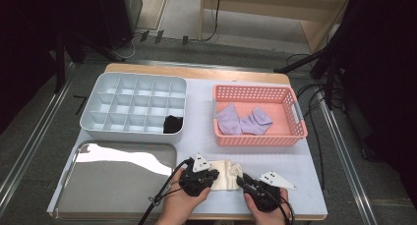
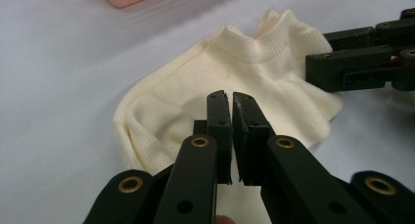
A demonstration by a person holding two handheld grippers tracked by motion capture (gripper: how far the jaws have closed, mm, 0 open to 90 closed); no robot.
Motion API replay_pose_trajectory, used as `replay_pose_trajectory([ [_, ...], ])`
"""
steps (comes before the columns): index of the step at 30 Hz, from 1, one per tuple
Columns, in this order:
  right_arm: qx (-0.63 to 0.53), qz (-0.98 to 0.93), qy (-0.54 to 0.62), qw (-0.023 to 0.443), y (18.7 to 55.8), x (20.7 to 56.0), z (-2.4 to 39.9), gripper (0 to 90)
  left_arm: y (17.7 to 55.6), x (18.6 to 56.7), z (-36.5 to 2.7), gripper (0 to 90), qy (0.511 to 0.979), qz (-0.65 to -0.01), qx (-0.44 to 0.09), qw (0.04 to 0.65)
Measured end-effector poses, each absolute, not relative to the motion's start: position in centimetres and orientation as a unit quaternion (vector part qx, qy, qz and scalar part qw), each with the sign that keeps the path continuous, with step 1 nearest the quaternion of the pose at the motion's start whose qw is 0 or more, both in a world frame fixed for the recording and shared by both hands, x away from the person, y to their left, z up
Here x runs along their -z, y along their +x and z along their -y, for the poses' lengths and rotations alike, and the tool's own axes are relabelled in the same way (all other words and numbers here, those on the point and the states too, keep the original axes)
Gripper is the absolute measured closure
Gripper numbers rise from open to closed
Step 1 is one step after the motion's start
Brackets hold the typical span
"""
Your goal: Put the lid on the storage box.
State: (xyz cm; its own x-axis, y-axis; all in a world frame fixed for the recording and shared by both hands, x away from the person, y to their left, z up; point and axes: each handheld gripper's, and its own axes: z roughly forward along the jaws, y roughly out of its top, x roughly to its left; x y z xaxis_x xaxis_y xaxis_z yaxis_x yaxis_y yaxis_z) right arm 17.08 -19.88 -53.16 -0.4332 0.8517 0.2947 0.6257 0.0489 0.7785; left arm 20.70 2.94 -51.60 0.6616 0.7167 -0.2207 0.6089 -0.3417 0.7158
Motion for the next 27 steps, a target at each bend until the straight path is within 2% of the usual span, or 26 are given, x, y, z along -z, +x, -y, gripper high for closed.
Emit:
replay_pose_trajectory([
  [4,-0.476,-0.711,0.502,0.127,16.8,52.6,19.6,80.8,20.8,51.7,-3.0,89.6,0.813,-0.411,-0.063,0.407],
  [14,-0.517,-0.72,0.444,0.128,16.1,50.3,16.1,80.7,20.9,51.6,-3.2,90.0,0.814,-0.413,-0.054,0.405],
  [19,-0.495,-0.73,0.445,0.156,16.1,50.6,15.5,80.6,21.0,50.9,-4.1,85.1,0.804,-0.425,-0.028,0.415],
  [27,-0.489,-0.731,0.449,0.156,16.4,50.6,16.1,80.6,21.1,48.6,-7.5,81.7,0.773,-0.441,-0.048,0.453],
])
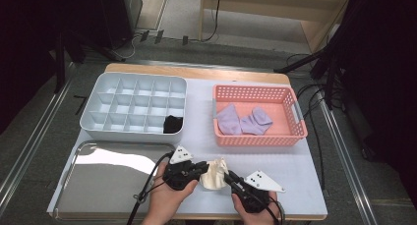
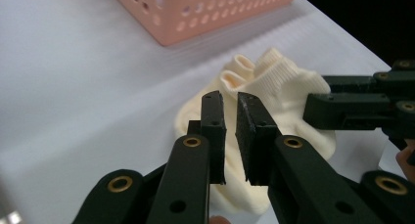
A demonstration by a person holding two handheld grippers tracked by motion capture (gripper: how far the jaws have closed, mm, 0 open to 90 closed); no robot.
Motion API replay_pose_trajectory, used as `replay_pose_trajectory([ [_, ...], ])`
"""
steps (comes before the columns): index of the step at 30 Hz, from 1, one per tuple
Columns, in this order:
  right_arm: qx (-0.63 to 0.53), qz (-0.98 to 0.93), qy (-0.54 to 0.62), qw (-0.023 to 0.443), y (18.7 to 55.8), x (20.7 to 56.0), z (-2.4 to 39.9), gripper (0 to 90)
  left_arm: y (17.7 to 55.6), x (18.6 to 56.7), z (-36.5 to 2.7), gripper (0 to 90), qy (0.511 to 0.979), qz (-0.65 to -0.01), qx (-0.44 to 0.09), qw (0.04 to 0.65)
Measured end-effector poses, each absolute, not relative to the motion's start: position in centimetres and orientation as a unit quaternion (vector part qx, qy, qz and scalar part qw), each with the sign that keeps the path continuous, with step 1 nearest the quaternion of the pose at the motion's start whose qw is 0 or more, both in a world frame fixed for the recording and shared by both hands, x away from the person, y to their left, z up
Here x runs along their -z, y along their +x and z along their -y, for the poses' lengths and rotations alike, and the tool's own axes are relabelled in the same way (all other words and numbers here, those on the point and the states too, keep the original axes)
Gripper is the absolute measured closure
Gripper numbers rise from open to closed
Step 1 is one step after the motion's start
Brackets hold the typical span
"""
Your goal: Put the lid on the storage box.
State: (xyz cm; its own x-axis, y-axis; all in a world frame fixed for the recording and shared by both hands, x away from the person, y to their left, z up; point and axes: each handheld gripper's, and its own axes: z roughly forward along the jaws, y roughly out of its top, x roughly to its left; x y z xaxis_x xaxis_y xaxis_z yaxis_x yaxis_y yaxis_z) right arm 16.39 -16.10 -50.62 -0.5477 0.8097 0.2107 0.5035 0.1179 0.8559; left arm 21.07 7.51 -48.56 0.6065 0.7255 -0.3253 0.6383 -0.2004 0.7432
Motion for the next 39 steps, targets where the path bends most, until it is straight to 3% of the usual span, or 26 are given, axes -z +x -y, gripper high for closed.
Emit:
replay_pose_trajectory([
  [6,-0.473,-0.745,0.444,0.154,16.6,51.1,14.6,78.4,21.4,49.7,-7.9,81.0,0.782,-0.451,-0.041,0.429],
  [10,-0.495,-0.743,0.429,0.139,16.7,51.1,13.9,69.3,21.4,50.2,-7.8,86.9,0.78,-0.455,-0.044,0.428],
  [16,-0.539,-0.736,0.395,0.112,16.1,50.4,13.9,62.2,21.6,49.5,-9.0,86.3,0.764,-0.463,-0.049,0.446],
  [24,-0.551,-0.698,0.442,0.12,16.3,50.6,16.9,67.0,21.4,49.1,-9.3,80.7,0.757,-0.46,-0.042,0.462],
  [39,-0.488,-0.731,0.469,0.086,16.1,53.0,15.6,62.3,20.6,49.7,-9.4,69.2,0.764,-0.447,-0.008,0.464],
])
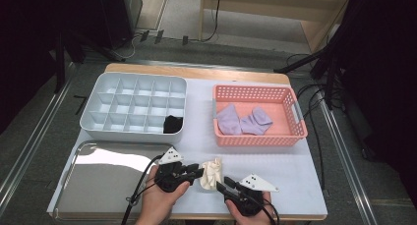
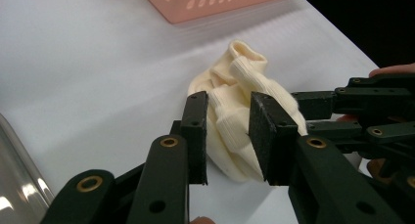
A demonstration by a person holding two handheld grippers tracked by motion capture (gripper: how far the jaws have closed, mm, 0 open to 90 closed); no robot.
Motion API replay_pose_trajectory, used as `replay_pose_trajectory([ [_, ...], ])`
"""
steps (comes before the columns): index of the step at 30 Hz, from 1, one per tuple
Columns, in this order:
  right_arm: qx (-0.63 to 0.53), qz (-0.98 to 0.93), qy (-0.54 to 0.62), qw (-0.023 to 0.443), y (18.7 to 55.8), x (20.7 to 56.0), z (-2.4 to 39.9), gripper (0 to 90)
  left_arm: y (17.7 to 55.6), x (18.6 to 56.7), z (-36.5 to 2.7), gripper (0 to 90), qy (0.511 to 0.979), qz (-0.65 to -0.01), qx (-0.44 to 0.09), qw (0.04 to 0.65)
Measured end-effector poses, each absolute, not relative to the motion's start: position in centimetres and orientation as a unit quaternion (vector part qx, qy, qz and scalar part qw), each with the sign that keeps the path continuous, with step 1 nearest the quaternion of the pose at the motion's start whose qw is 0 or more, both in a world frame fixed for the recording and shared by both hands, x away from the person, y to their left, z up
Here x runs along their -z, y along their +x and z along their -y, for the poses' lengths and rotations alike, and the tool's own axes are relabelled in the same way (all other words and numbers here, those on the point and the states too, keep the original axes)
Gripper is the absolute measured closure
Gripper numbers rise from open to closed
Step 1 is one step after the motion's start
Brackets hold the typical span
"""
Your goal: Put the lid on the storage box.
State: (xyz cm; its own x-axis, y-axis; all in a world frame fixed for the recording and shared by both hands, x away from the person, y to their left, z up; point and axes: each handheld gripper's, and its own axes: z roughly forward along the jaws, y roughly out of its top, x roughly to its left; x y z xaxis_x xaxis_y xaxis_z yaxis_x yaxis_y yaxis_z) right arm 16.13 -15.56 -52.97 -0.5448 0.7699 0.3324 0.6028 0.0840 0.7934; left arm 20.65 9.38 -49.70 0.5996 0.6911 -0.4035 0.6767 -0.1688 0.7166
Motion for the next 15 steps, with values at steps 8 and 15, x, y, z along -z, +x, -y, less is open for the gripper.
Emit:
replay_pose_trajectory([
  [8,-0.484,-0.748,0.441,0.108,14.7,52.6,15.6,72.5,20.5,49.6,-9.9,67.8,0.759,-0.453,-0.009,0.468],
  [15,-0.477,-0.752,0.442,0.11,14.9,53.0,15.7,73.3,20.2,49.8,-8.8,62.0,0.778,-0.44,0.002,0.45],
])
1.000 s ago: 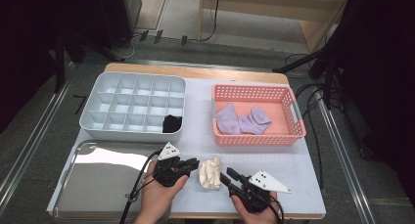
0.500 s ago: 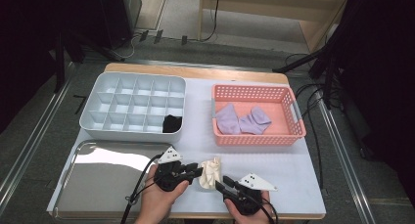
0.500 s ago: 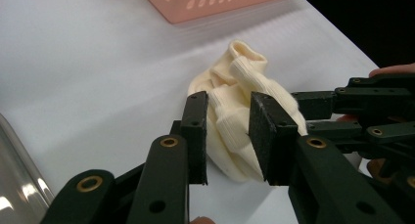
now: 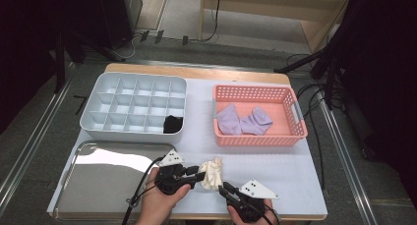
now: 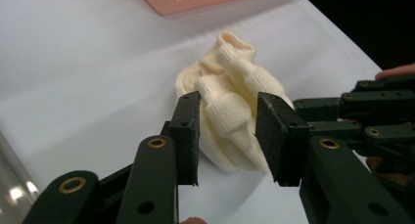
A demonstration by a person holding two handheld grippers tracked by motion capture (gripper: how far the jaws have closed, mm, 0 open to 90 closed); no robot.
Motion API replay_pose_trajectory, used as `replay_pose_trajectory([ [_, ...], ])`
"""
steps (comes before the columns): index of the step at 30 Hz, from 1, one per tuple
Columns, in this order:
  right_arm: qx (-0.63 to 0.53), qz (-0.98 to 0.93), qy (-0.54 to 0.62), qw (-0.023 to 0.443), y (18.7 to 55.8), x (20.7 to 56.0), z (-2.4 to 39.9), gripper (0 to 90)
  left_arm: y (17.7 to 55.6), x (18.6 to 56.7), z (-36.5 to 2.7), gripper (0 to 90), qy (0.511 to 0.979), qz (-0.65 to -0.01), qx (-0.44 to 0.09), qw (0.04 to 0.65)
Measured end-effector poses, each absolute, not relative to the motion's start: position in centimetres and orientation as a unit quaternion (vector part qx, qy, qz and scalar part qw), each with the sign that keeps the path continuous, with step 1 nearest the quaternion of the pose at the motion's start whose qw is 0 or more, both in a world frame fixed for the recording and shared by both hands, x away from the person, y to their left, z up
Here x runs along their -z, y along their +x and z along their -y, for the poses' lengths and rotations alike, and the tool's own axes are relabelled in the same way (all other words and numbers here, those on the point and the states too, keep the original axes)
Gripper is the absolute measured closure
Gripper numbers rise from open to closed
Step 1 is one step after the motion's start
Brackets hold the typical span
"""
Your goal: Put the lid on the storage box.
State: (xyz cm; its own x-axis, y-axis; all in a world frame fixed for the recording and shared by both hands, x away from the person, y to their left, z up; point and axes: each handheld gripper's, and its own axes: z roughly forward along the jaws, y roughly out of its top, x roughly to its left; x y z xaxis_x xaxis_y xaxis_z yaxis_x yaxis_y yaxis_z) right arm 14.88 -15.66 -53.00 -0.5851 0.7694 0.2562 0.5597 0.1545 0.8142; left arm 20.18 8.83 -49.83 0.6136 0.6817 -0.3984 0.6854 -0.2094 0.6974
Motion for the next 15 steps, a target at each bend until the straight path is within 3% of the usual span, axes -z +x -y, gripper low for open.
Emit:
replay_pose_trajectory([
  [3,-0.466,-0.756,0.447,0.108,15.13,53.37,15.43,75.8,20.38,50.44,-8.67,68.9,0.781,-0.449,-0.002,0.434],
  [5,-0.463,-0.756,0.449,0.11,15.27,53.41,15.38,82.5,20.47,50.57,-8.62,75.9,0.782,-0.451,-0.003,0.43],
  [9,-0.457,-0.753,0.453,0.136,15.46,53.2,15.42,86.6,20.68,50.59,-8.54,83.1,0.773,-0.457,-0.011,0.439],
  [15,-0.472,-0.738,0.46,0.145,15.34,52.93,15.94,78.5,20.83,51.0,-8.26,83.4,0.776,-0.458,-0.017,0.434],
])
